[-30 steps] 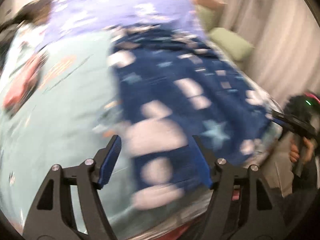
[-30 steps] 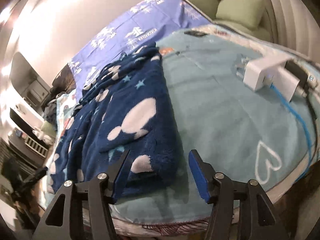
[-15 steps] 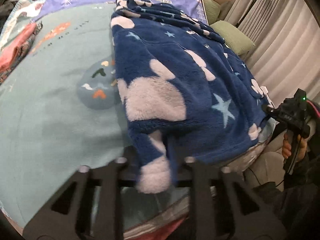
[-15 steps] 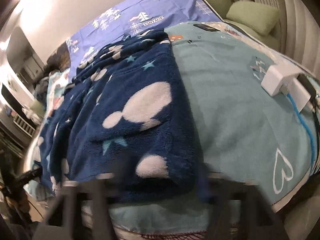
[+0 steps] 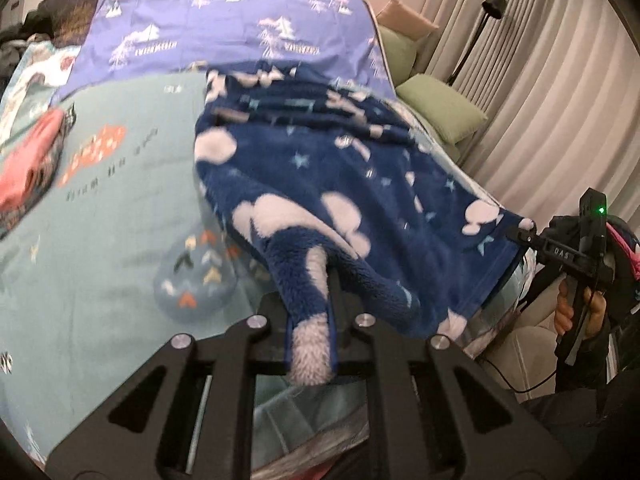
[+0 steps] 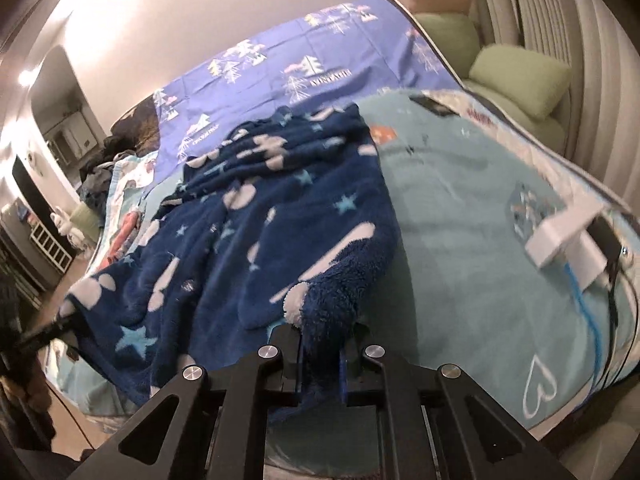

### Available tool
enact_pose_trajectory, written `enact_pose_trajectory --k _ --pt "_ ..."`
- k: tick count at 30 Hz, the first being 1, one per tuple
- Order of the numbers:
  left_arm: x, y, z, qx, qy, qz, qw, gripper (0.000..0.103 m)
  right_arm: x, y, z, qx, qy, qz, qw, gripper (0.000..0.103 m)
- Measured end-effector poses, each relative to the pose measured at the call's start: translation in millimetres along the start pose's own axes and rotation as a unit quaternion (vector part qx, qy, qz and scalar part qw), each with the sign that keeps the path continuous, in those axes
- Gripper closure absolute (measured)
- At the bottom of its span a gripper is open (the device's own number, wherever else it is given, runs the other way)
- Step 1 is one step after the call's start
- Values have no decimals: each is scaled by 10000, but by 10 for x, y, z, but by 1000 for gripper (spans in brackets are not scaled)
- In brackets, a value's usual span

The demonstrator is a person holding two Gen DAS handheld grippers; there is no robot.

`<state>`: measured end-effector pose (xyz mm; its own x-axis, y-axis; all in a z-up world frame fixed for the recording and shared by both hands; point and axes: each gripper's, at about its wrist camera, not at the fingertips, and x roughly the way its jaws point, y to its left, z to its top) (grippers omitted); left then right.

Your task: Fold small clothes

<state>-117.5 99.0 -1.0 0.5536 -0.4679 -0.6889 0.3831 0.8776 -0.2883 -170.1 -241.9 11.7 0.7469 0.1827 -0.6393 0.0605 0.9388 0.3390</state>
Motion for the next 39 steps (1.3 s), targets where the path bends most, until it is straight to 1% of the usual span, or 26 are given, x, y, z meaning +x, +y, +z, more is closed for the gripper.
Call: enact_pose_trajectory --k 5,14,17,22,29,35,39 --pt "-26 -55 179 124 -206 78 9997 89 -68 45 149 -124 -198 -7 9997 93" --pt "-50 -18 450 80 -533 142 9984 89 -89 36 460 -139 -447 36 9989 93" --pt "-65 7 584 71 -707 161 9973 90 -104 -14 628 -39 -601 114 9981 93" --pt "-116 64 875 63 -1106 153 9937 90 -90 -79 1045 170 -945 327 9948 93" --pt "-171 177 1328 3 -1717 242 9849 90 -14 -19 1578 129 -1431 369 9889 93" --pt "-4 180 1803 157 -1974 505 9789 90 183 59 2071 22 -1745 287 9842 93" --pt "175 203 2123 162 -2129 682 9746 90 365 38 2355 82 -1853 238 9824 93"
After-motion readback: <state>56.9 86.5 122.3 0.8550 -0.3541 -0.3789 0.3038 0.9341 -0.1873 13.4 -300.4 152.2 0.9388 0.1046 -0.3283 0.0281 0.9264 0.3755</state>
